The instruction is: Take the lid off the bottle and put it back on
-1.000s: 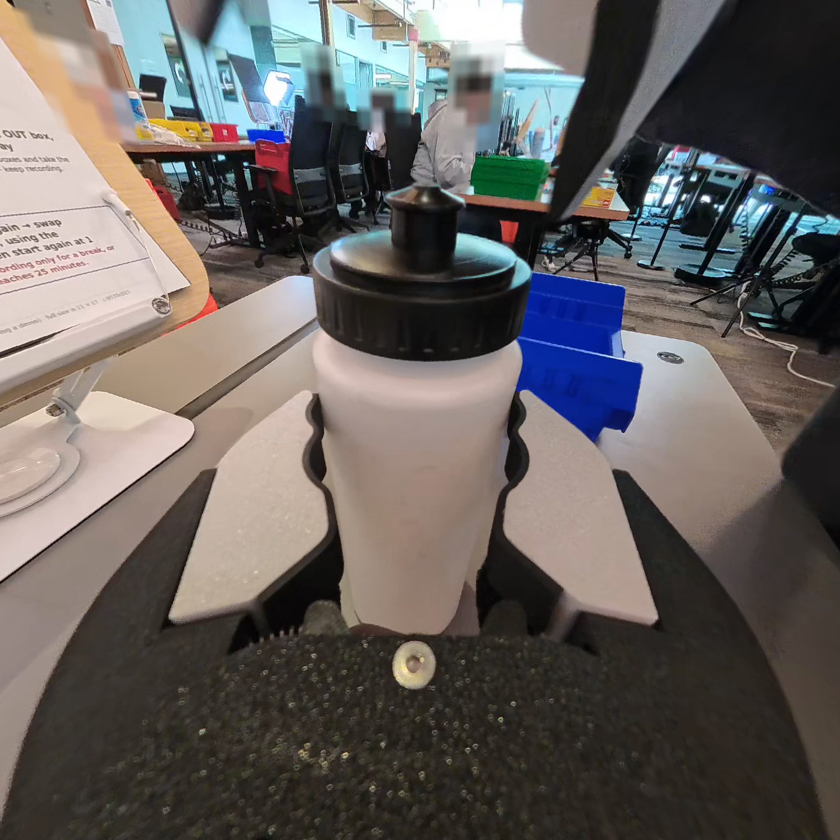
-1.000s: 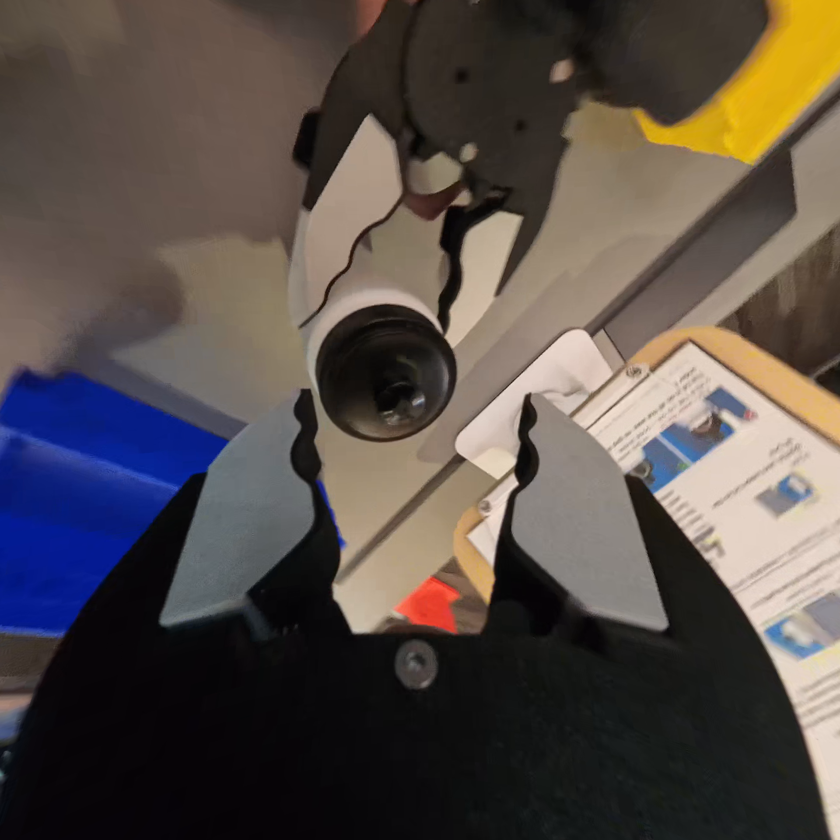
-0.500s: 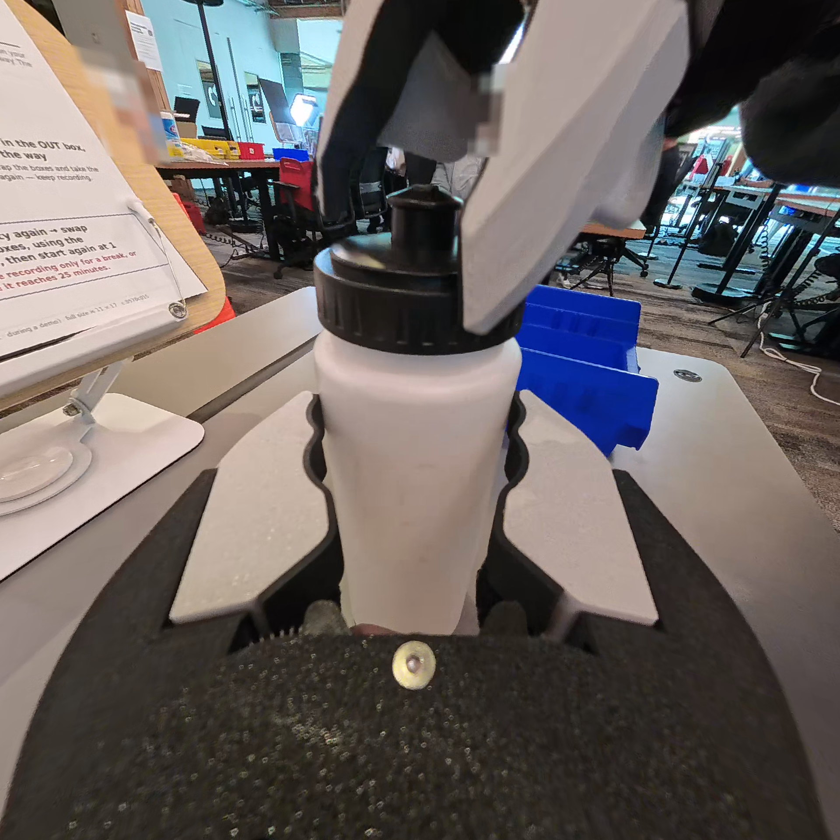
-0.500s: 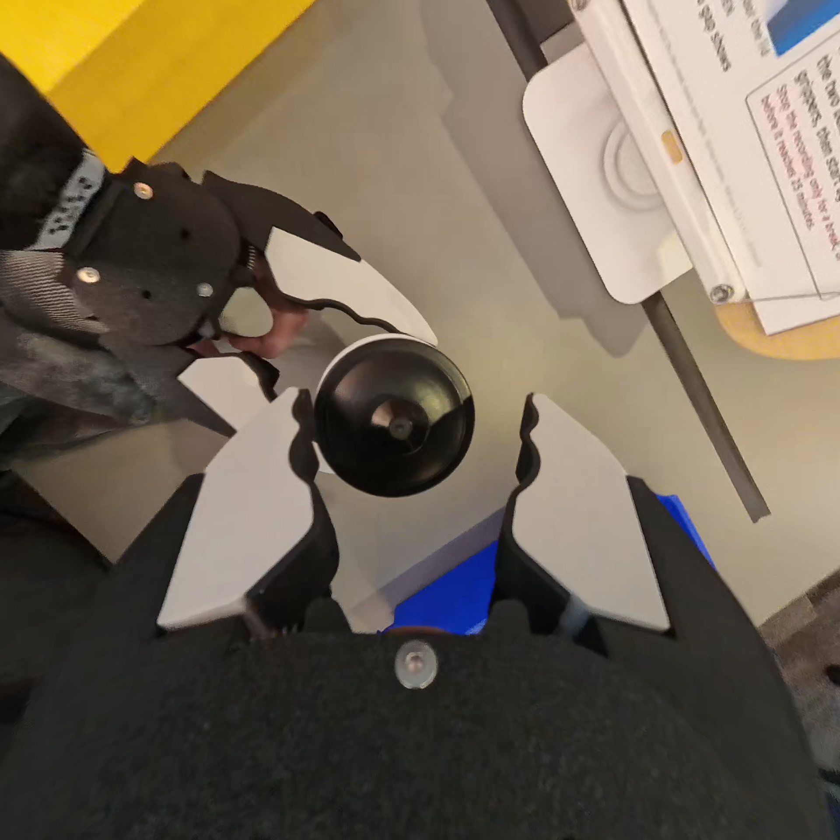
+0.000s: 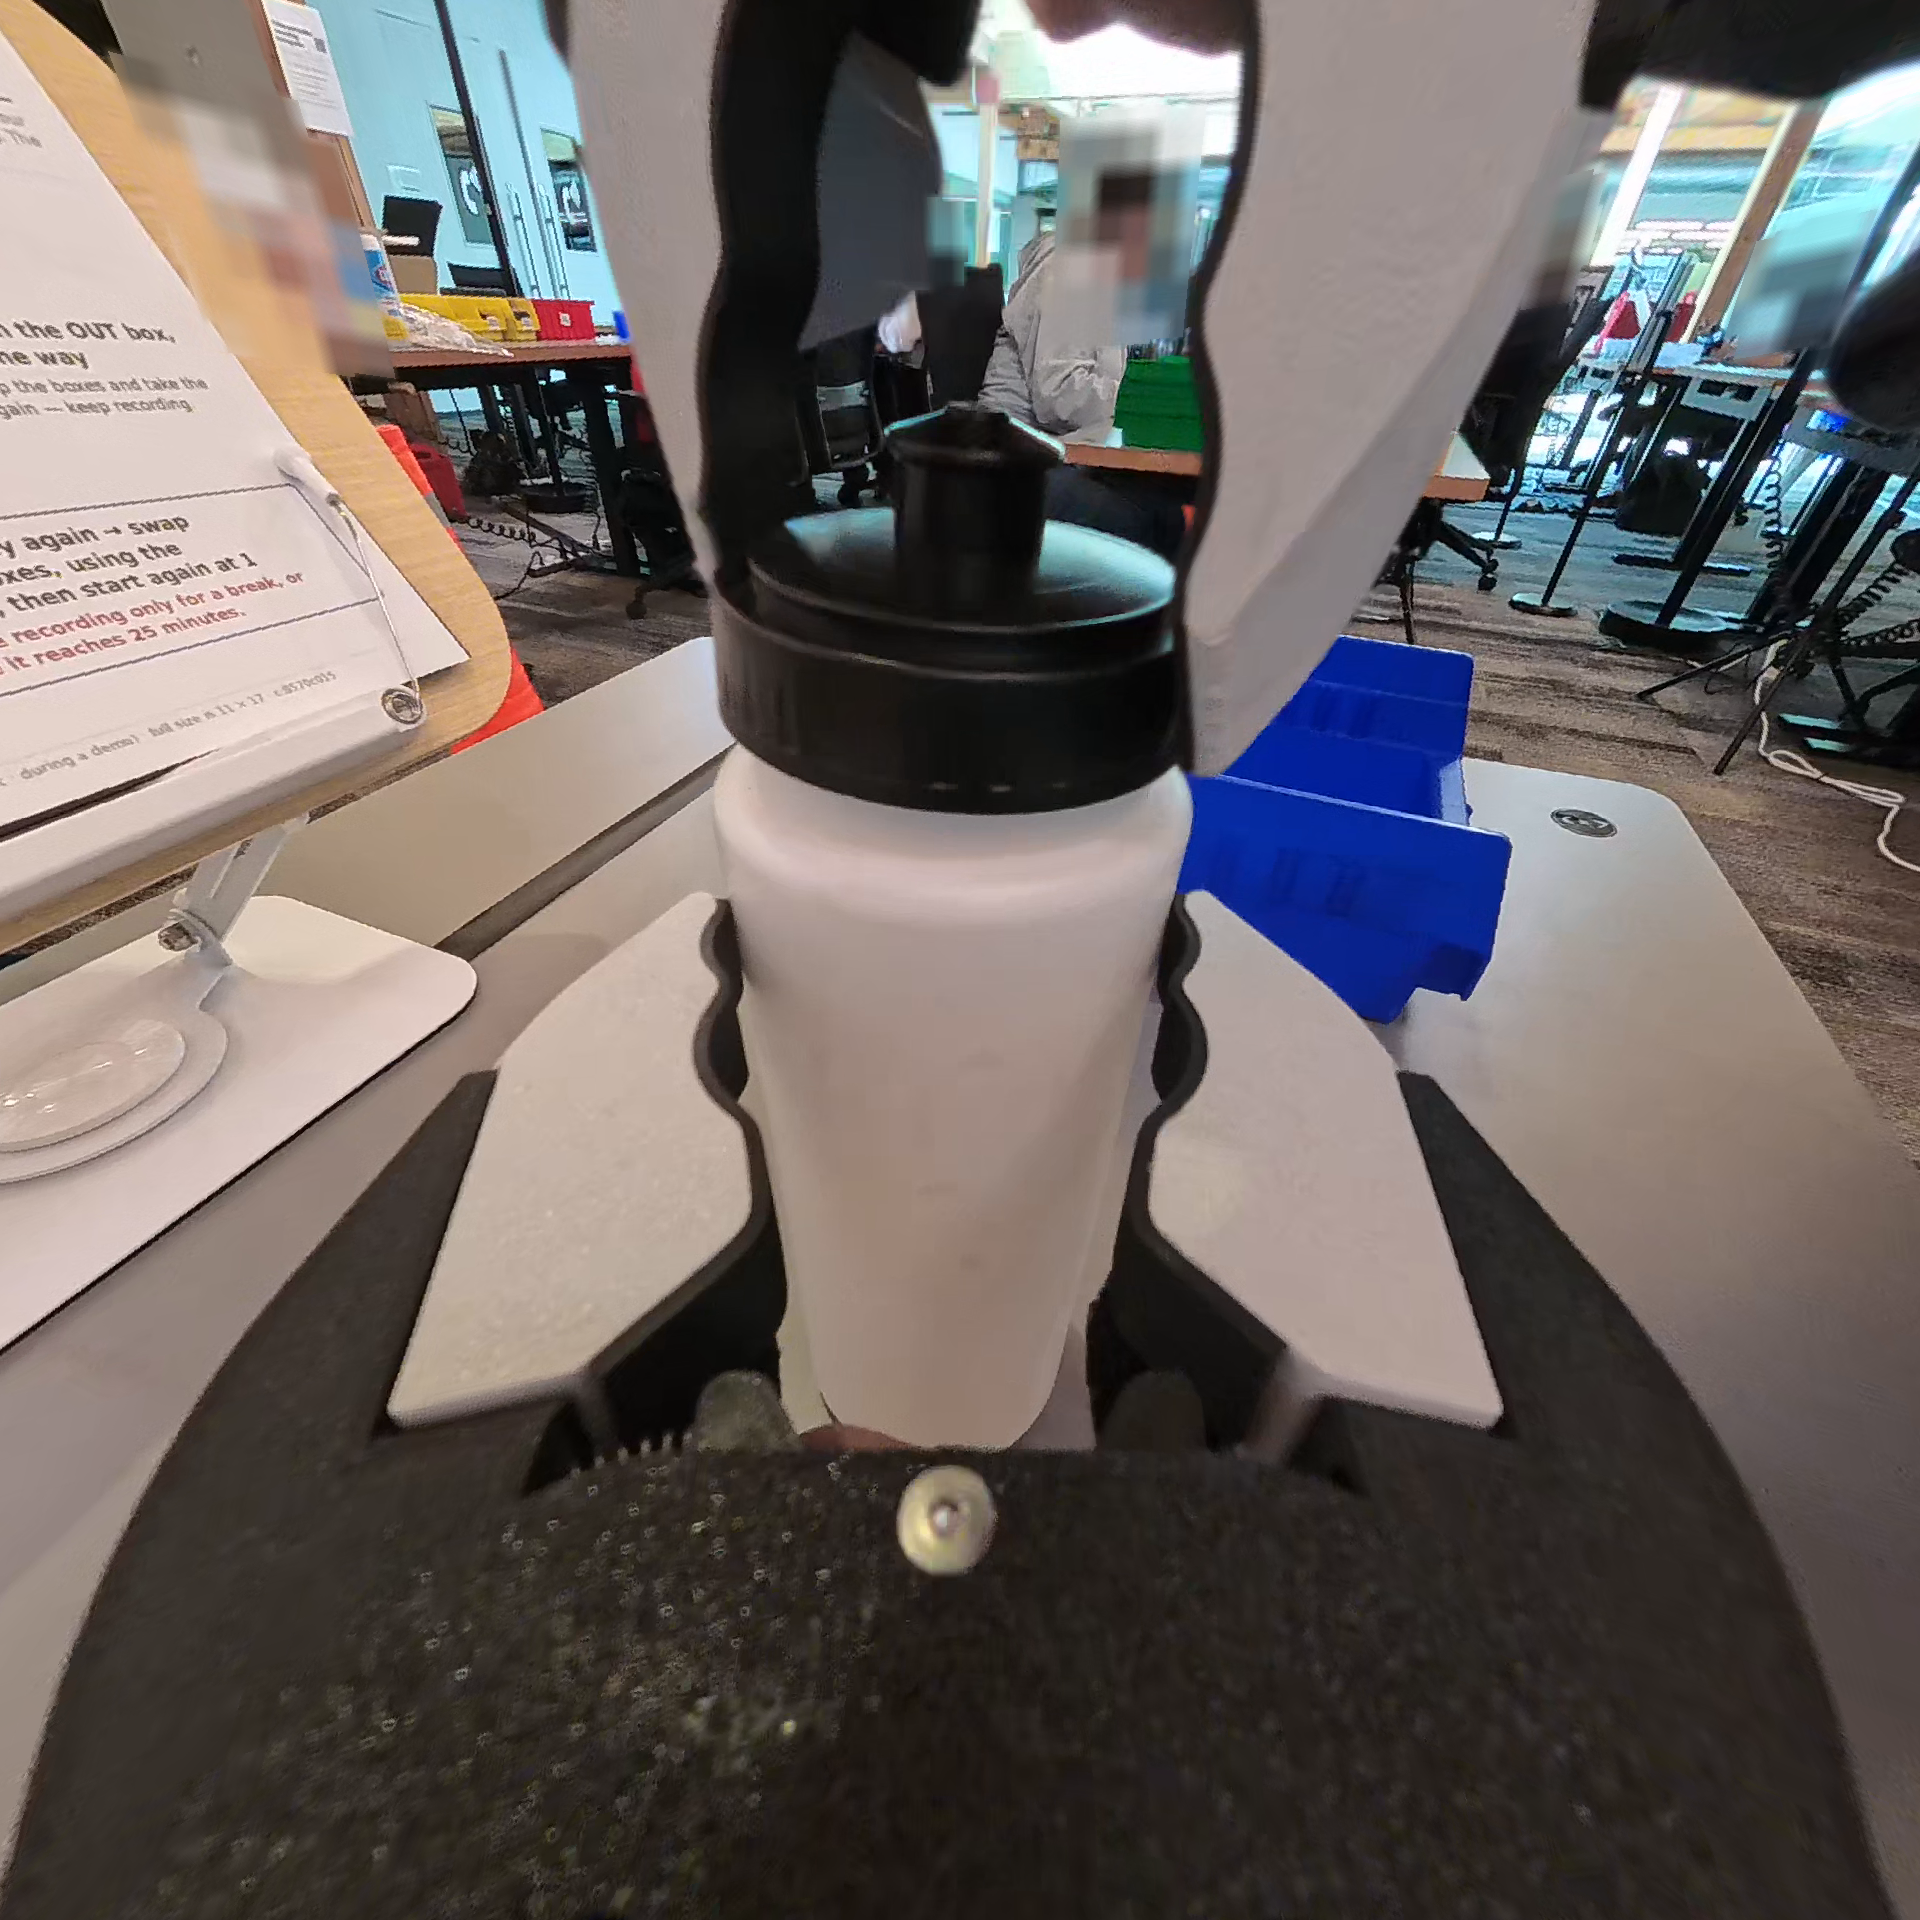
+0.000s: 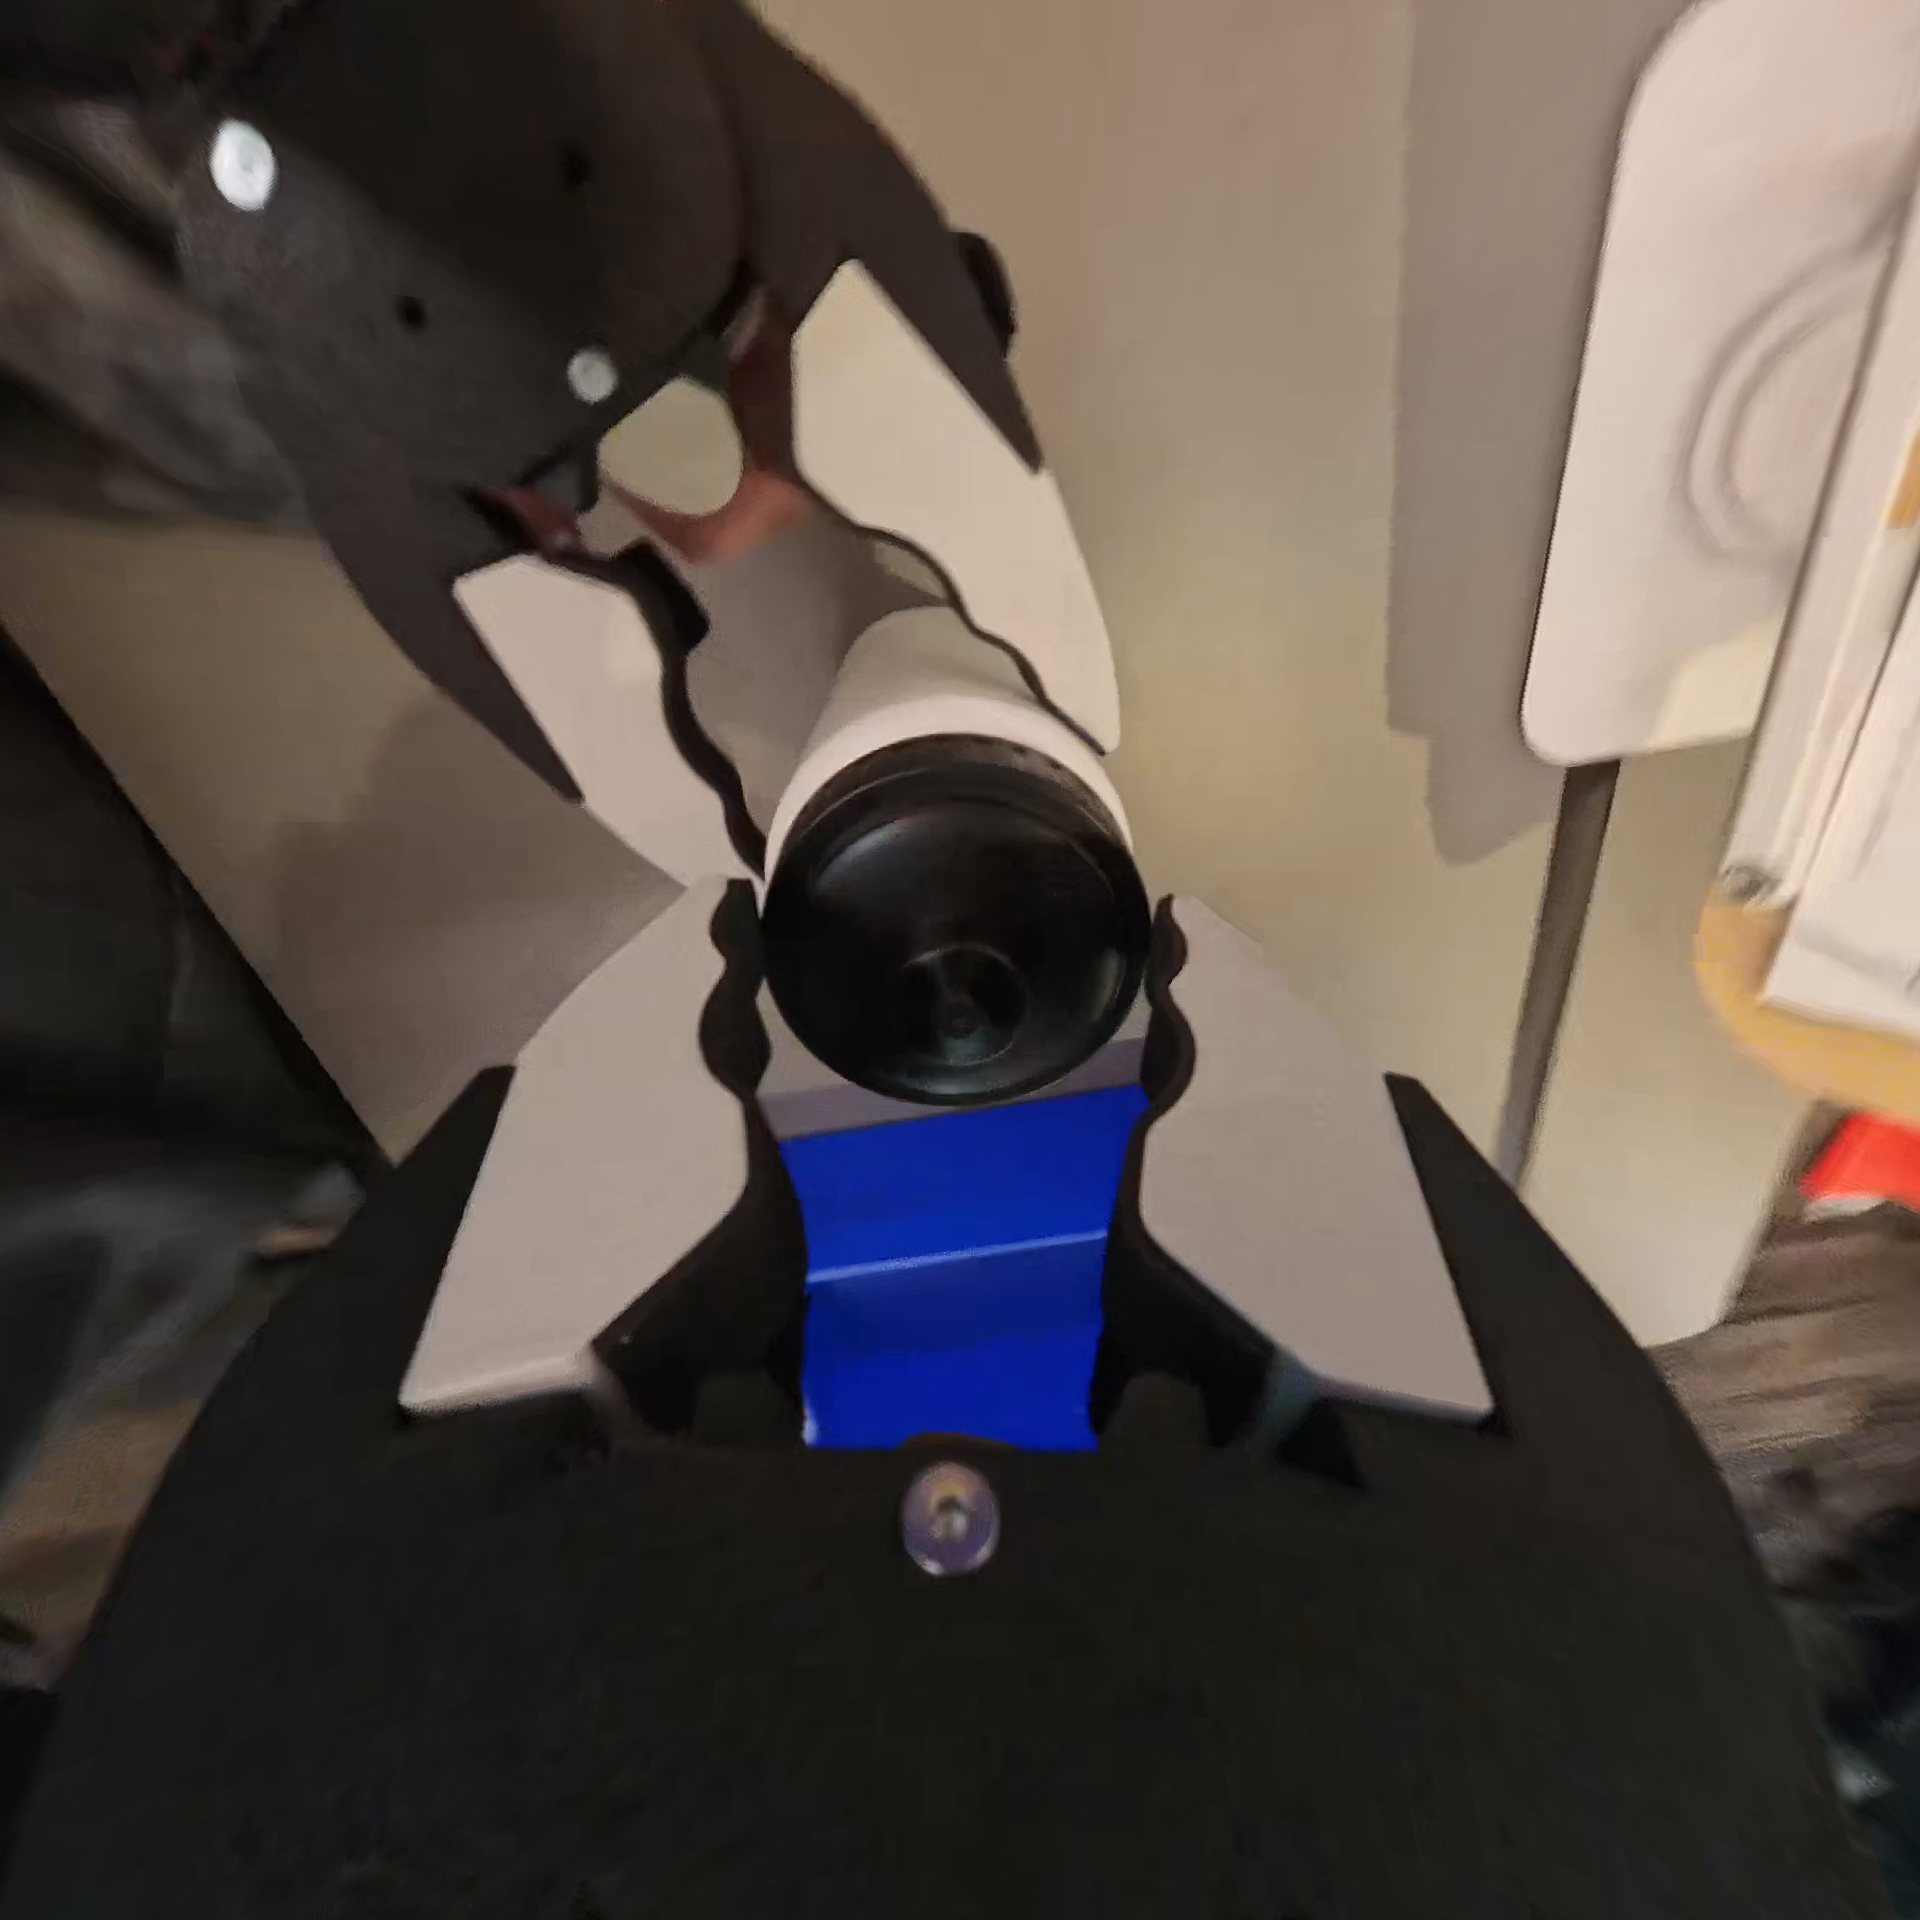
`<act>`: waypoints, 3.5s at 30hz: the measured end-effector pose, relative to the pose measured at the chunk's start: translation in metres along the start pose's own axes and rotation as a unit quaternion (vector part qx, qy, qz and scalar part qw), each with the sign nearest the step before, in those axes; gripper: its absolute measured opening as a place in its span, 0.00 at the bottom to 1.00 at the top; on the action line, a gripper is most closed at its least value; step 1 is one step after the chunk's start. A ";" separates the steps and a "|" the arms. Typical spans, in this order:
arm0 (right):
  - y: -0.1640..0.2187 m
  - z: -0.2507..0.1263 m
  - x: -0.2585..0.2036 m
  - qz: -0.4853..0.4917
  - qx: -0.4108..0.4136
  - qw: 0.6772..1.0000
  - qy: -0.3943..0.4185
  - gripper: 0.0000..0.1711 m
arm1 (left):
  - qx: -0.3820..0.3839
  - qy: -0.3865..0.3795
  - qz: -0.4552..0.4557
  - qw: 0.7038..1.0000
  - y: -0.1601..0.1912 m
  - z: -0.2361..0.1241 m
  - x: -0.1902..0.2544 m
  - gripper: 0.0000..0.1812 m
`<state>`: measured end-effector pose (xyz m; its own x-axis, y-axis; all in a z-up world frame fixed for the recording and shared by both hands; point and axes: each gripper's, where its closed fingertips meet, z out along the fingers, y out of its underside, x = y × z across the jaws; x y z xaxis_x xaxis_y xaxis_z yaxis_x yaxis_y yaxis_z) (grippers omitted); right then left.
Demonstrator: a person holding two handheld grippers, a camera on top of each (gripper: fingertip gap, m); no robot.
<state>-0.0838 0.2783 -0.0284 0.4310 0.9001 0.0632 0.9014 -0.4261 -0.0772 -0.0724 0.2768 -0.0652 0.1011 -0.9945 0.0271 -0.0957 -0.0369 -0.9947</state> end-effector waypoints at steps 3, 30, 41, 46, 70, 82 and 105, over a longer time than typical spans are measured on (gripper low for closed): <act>0.001 0.000 -0.001 -0.132 -0.031 0.991 -0.007 0.41 | -0.004 0.002 0.001 1.000 0.000 0.000 0.000 0.42; -0.025 -0.046 -0.018 -0.467 0.078 0.881 0.006 0.48 | -0.005 0.020 -0.008 1.000 0.002 -0.002 0.002 0.42; -0.018 -0.047 -0.024 -0.179 0.148 0.970 0.069 0.57 | -0.002 0.018 -0.011 1.000 0.002 -0.002 0.001 0.42; -0.013 -0.029 -0.022 -0.042 0.247 0.963 0.103 0.58 | -0.002 0.017 -0.009 1.000 0.002 -0.002 0.001 0.42; 0.037 -0.072 0.018 0.129 0.481 0.841 0.213 0.40 | 0.005 0.019 -0.015 1.000 0.002 -0.002 0.001 0.42; 0.267 0.092 -0.002 0.389 0.219 0.888 0.111 0.41 | 0.004 0.024 -0.019 1.000 0.002 -0.002 0.001 0.42; 0.312 0.147 -0.050 0.455 0.100 0.885 -0.027 0.45 | -0.001 0.029 -0.020 0.999 0.003 -0.003 0.001 0.42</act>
<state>0.1695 0.1139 -0.2018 0.9664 0.1987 -0.1632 0.1551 -0.9566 -0.2467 -0.0751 0.2751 -0.0681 0.0480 -0.9962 0.0723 -0.0938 -0.0766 -0.9926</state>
